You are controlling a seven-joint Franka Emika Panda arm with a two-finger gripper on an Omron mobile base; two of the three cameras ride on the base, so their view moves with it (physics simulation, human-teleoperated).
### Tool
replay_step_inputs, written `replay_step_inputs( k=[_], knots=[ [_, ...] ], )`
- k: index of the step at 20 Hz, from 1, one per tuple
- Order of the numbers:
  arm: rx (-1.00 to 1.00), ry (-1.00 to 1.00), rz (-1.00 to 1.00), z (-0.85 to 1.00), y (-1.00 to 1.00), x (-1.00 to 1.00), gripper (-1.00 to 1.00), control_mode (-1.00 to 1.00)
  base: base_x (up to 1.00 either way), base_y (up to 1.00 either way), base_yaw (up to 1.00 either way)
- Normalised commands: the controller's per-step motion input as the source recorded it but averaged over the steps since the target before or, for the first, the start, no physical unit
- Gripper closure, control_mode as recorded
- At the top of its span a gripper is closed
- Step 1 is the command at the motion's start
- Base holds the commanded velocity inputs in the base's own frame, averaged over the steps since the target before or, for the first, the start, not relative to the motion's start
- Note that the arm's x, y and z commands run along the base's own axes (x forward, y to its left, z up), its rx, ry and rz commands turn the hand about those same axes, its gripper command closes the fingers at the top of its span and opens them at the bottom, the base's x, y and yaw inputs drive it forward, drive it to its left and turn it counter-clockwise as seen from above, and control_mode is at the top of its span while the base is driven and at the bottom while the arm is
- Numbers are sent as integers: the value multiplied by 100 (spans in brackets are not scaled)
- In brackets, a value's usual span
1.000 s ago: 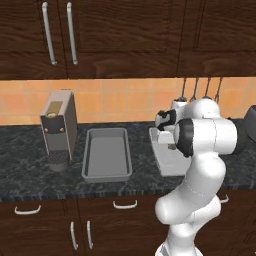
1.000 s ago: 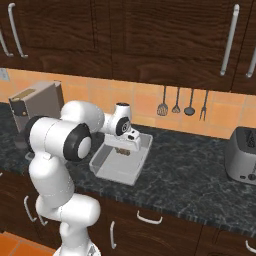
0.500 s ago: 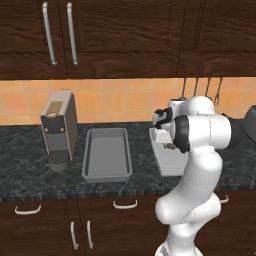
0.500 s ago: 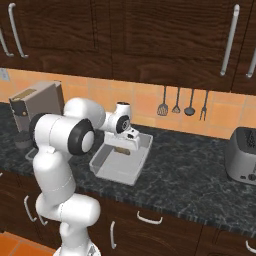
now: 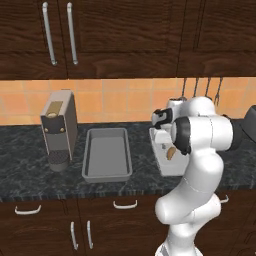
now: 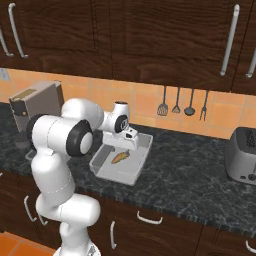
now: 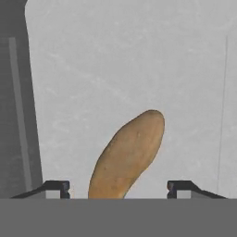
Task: Place one sweet potato and one chicken drumstick in each tupperware on the nearby counter, to pack two identical lunches.
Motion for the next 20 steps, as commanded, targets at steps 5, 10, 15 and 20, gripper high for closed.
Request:
replay_step_inputs(
  k=[5, 10, 15, 20],
  knots=[
    [-3, -4, 0, 33, 32, -45, -100, -100, 0, 0, 0],
    [0, -5, 0, 23, 43, -100, -100, -100, 0, 0, 0],
    [0, 0, 0, 31, 29, -100, -100, -100, 0, 0, 0],
    [0, -9, 0, 69, 1, -100, -100, -100, 0, 0, 0]
  ],
)
